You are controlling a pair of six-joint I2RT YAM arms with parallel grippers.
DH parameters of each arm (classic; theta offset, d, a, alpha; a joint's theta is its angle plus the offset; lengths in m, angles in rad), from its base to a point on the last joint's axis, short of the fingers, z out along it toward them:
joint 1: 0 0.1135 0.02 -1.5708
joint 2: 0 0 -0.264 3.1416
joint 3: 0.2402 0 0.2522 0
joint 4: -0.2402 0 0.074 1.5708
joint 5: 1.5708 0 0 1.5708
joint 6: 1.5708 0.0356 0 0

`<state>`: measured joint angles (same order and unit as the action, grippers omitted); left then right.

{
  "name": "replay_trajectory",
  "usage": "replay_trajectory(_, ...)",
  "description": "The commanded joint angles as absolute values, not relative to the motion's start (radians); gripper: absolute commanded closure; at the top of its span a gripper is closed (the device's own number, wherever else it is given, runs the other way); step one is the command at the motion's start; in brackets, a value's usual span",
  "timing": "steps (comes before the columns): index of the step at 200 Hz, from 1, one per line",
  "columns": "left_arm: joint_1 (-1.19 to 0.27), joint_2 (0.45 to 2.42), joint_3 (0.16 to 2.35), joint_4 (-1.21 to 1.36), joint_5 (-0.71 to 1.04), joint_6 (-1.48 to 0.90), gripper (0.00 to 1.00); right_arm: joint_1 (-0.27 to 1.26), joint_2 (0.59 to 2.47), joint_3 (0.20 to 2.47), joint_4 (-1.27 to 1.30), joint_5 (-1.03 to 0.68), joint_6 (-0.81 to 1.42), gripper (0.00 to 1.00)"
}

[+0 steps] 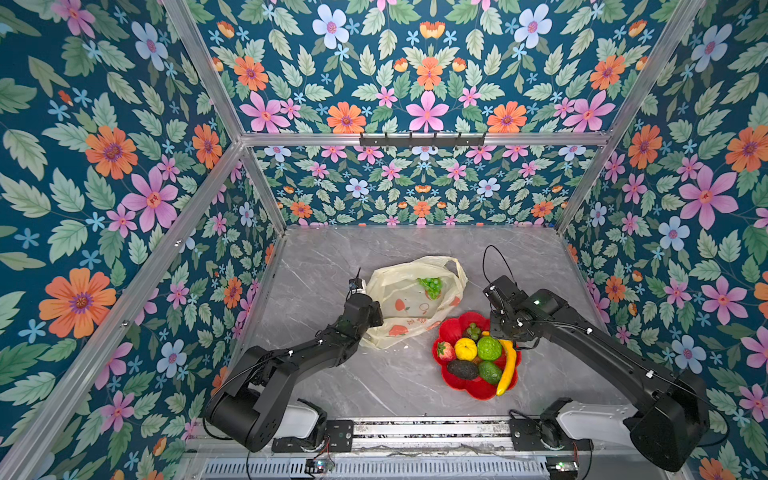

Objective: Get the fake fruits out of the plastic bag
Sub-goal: 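Move the open right gripper back into the bag toward the green grapes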

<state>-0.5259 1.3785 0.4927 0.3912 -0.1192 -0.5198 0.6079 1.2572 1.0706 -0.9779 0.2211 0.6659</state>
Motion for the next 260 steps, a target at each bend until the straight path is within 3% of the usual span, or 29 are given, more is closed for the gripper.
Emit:
replay_trajectory(1, -0.532, 1.372, 0.496, 0.427, -0.109, -0.503, 1.00, 0.638, 1.270, 1.110, -0.875, 0.231, 0.627, 0.55)
replay_trajectory(54, -0.537, 1.352, 0.481, 0.452, -0.092, -0.489, 1.00, 0.699, 1.436, 1.291, -0.716, 0.180, 0.531, 0.55)
replay_trajectory(117, -0.538, 1.348, 0.482, 0.452, -0.078, -0.480, 1.00, 0.739, 1.813, 1.600, -0.732, 0.159, 0.413, 0.60)
replay_trajectory(142, -0.540, 1.350, 0.482, 0.450, -0.077, -0.480, 1.00, 0.739, 1.957, 1.725, -0.794, 0.195, 0.386, 0.67)
replay_trajectory(179, -0.539, 1.355, 0.485, 0.451, -0.070, -0.483, 1.00, 0.738, 2.105, 1.847, -0.848, 0.288, 0.366, 0.69)
replay_trajectory(260, -0.540, 1.354, 0.484, 0.451, -0.064, -0.486, 1.00, 0.739, 2.269, 1.988, -0.912, 0.390, 0.349, 0.74)
